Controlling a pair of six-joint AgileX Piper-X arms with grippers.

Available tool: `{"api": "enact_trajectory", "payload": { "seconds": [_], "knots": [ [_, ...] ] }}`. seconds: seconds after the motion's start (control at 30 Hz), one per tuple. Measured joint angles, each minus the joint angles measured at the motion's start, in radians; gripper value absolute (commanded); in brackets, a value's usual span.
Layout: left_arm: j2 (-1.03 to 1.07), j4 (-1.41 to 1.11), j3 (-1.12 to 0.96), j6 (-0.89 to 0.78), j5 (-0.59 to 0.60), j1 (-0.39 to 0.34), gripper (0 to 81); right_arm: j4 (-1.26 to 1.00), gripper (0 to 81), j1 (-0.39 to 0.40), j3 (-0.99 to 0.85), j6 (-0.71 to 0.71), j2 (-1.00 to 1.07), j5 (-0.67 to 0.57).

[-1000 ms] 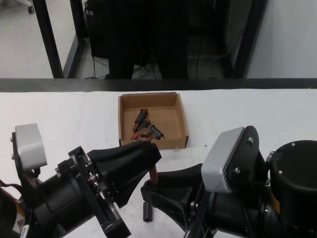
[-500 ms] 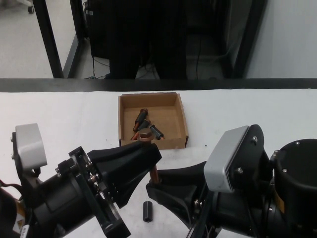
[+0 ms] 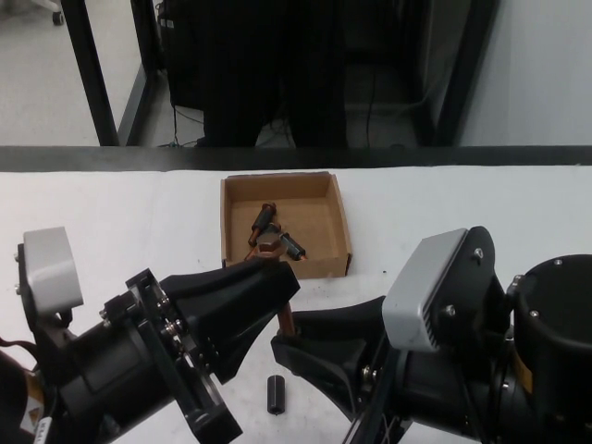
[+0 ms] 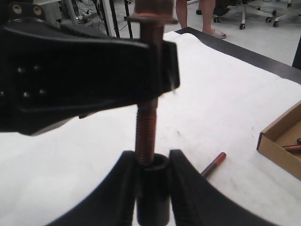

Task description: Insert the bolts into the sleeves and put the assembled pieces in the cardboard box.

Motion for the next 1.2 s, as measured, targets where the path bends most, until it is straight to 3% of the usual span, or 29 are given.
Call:
{"api": "enact_trajectory", "payload": {
  "seconds": [1.2],
  "knots": [
    [-0.002,-0.002,0.000,0.027,-0.002,0.000,0.8,-0.061,0.2,0.000,-0.014,0.108,-0.003,-0.033]
  ]
}}
